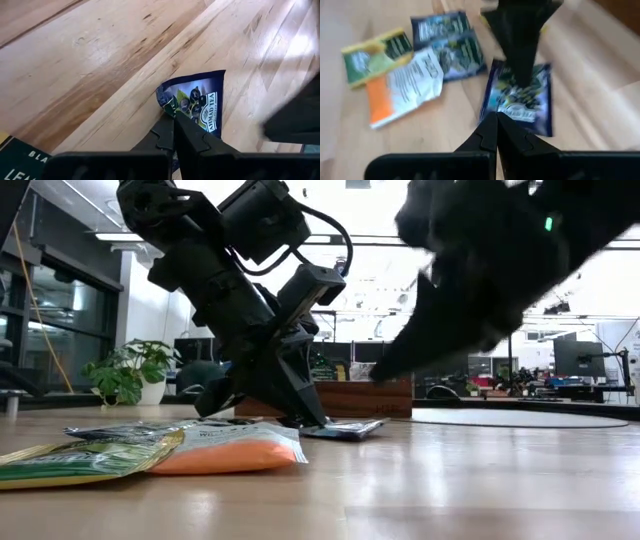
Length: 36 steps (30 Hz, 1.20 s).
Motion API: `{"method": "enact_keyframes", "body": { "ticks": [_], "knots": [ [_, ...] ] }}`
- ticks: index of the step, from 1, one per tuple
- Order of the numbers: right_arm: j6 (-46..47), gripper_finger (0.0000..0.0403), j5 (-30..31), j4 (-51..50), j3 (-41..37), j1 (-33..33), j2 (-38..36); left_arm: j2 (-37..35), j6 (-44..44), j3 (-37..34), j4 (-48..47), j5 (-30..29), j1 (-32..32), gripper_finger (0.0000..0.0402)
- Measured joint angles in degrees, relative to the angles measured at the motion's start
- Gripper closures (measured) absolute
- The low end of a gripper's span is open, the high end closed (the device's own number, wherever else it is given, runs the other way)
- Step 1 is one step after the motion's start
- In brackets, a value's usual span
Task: Pick & Place Tea
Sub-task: Put the violet tea bag into the left section of the wooden organizer
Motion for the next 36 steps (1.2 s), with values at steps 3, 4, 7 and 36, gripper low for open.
{"method": "enact_keyframes", "body": {
  "ticks": [3, 4, 7, 36],
  "knots": [
    [-0.31, 0.0403, 1.97, -4.28, 0.04, 1.24, -4.27, -0.02, 0.94, -0.01, 0.04, 0.07, -0.01, 0.0401],
    [-0.38, 0.0403, 2.77, -5.77, 0.04, 1.80, -5.75, -0.02, 1.21, -0.01, 0.05, 0.16, 0.00, 0.0401],
    [0.46, 0.0403, 2.48, -10.73, 0.15, 3.45, -9.78, -1.17, 2.94, -0.08, -0.67, 0.62, 0.00, 0.0401],
    [13.93, 0.0403, 9.60, -11.07, 0.20, 15.00, -4.78, -12.24, 49.81, 25.58, -54.81, -33.50, 3.10, 0.0401]
  ]
}}
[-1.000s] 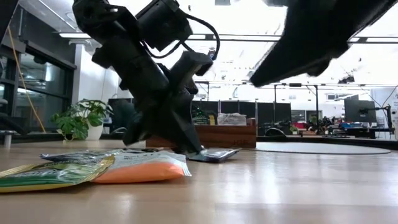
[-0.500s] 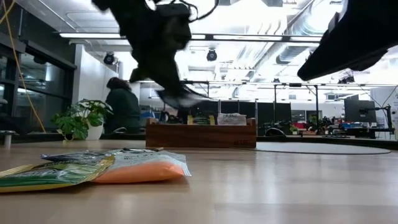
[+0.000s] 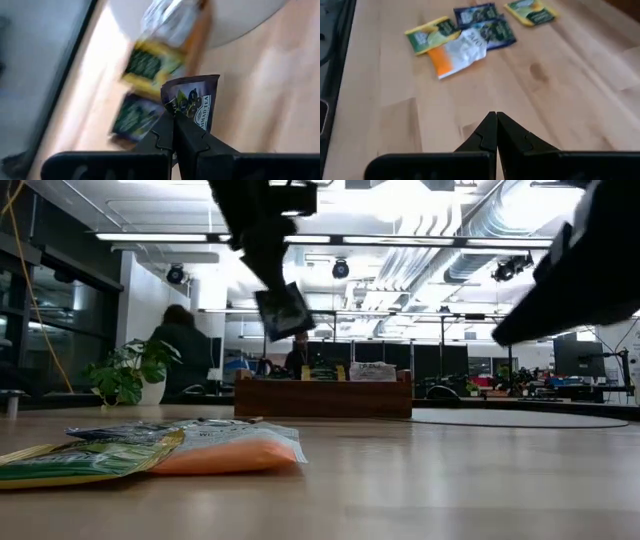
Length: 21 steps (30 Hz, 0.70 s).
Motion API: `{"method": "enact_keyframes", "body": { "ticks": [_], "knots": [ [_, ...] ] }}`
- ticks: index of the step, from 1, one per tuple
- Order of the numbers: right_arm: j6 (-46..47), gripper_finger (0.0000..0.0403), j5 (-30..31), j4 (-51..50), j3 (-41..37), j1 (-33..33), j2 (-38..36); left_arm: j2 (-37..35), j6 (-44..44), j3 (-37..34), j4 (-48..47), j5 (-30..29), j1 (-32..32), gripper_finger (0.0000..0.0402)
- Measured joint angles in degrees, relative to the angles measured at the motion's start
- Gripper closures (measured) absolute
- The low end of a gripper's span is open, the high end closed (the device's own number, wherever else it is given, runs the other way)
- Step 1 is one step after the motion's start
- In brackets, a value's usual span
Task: Pick & Place Tea
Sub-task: Put the violet tea bag into the left section of the wooden organizer
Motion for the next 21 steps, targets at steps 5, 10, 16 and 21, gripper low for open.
{"method": "enact_keyframes", "body": {
  "ticks": [5, 10, 16, 21],
  "knots": [
    [0.14, 0.0403, -1.57, 3.32, -0.02, 0.12, 2.94, 2.79, 0.22, 0.14, -1.58, -5.41, 1.10, 0.0401],
    [0.13, 0.0402, -2.29, 5.06, -0.02, 0.10, 4.06, 5.17, 0.70, 0.31, -2.47, -6.90, 3.12, 0.0401],
    [-0.15, 0.0402, -2.25, 5.76, -0.02, 0.17, 4.06, 9.29, 2.57, -0.16, -4.40, -7.08, 4.87, 0.0401],
    [-0.93, 0.0402, -2.27, 5.89, -0.02, 0.17, 4.06, 11.68, 2.82, -0.18, -5.58, -9.09, 5.33, 0.0401]
  ]
}}
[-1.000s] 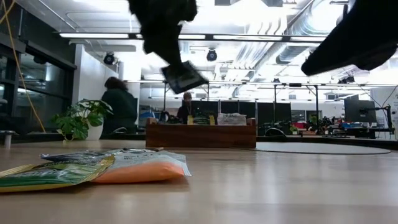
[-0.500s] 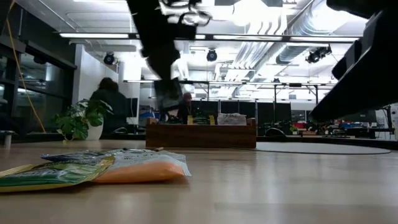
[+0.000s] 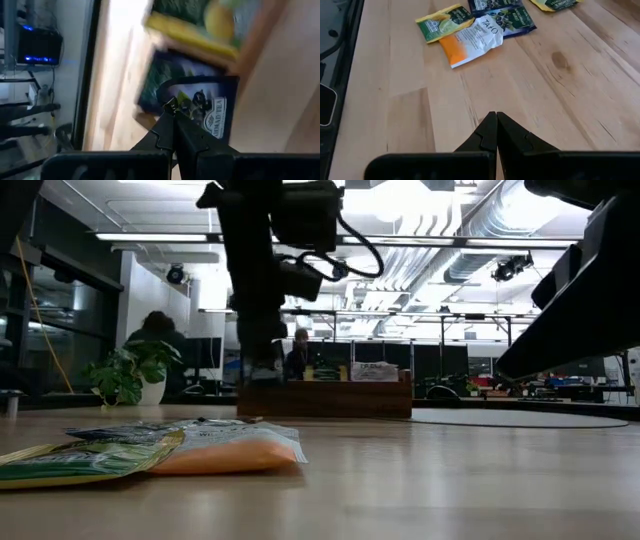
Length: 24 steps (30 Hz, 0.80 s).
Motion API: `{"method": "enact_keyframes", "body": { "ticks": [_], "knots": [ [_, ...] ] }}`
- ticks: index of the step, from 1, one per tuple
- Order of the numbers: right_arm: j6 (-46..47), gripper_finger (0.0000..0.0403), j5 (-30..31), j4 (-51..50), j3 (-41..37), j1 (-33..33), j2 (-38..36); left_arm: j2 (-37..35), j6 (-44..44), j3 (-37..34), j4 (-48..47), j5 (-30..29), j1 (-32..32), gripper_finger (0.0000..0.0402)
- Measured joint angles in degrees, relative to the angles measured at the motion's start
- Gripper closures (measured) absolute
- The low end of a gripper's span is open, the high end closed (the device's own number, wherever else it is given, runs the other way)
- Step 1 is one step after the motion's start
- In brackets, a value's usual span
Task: Pick & Place Tea
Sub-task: Put the violet tea bag into the left section of the wooden organizer
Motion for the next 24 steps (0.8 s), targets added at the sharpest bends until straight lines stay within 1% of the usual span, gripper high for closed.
{"method": "enact_keyframes", "body": {
  "ticks": [24],
  "knots": [
    [-1.76, 0.0402, 0.21, -0.24, 0.00, -0.15, 0.00, 0.23, 7.45, 0.08, 1.25, -8.01, -0.17, 0.0401]
  ]
}}
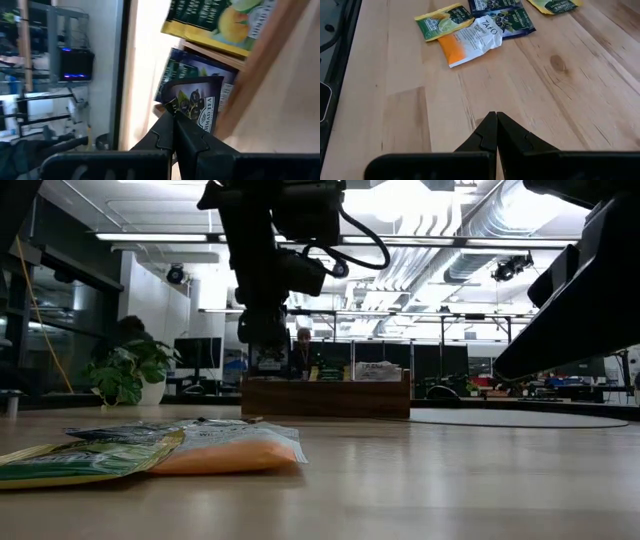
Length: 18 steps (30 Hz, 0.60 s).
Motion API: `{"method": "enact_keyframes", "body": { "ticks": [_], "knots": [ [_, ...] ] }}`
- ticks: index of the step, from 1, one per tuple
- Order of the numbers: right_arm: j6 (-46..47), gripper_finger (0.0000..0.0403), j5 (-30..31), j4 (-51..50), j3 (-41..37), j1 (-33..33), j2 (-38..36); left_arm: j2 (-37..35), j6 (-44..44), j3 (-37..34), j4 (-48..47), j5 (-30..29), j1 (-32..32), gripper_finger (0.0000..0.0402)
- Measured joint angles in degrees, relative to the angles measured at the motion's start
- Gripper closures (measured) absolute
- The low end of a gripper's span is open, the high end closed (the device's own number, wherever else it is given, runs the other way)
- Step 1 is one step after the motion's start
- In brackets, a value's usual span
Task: Pick & Place Tea
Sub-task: Put the violet tea bag into the left section of the wooden organizer
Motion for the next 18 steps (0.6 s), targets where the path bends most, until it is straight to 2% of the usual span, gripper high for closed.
{"method": "enact_keyframes", "body": {
  "ticks": [6, 11, 18],
  "knots": [
    [-0.28, 0.0402, 0.04, 0.00, 0.00, -0.02, 0.00, 0.00, 2.28, 0.00, 0.34, -1.21, 0.04, 0.0401],
    [-0.28, 0.0402, 0.04, 0.00, 0.00, -0.02, 0.00, 0.00, 7.34, 0.00, 5.13, -1.28, 0.48, 0.0401],
    [-0.28, 0.0402, -0.21, 0.00, 0.00, -0.02, 0.00, 0.00, 7.91, 0.00, 6.63, -0.23, 3.09, 0.0401]
  ]
}}
